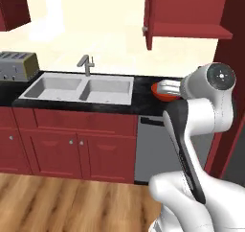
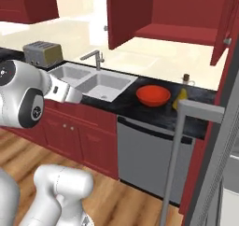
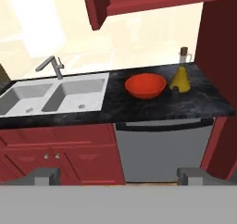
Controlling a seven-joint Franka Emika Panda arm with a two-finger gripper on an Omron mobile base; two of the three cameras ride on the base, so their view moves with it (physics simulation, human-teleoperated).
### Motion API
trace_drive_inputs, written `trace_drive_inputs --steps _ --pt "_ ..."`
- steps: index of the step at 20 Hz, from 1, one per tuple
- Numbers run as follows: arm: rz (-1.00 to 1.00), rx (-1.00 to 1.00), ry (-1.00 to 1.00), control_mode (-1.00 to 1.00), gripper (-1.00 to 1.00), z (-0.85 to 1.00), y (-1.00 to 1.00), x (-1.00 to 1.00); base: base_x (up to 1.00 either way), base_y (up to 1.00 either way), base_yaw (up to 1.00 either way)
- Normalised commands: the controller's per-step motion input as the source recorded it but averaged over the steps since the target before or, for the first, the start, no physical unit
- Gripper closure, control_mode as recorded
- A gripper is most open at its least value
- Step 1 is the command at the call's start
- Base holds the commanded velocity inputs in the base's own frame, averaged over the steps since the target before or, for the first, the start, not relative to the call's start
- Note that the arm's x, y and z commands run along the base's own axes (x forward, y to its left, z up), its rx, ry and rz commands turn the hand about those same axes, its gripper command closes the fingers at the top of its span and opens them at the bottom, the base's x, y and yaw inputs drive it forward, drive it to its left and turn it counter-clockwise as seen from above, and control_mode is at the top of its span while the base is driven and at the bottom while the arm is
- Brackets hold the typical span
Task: Retrieve the bottle and the shaker from the cabinet and place them next to the mixing bowl on the counter. Then add garlic from the fridge to the mixing bowl.
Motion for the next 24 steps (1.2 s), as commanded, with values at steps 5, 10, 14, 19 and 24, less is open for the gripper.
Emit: trace_drive_inputs --steps 5,10,14,19,24 --pt "0.00 0.00 0.00 1.00 -1.00 0.00 0.00 0.00 -0.86 -0.06 -0.11" --pt "0.00 0.00 0.00 1.00 -1.00 0.00 0.00 0.00 -0.99 0.29 -0.57" --pt "0.00 0.00 0.00 1.00 -1.00 0.00 0.00 0.00 -0.52 0.47 -0.77" --pt "0.00 0.00 0.00 1.00 -1.00 0.00 0.00 0.00 -0.55 0.31 -0.76" --pt "0.00 0.00 0.00 1.00 -1.00 0.00 0.00 0.00 -0.39 -0.77 -0.42"
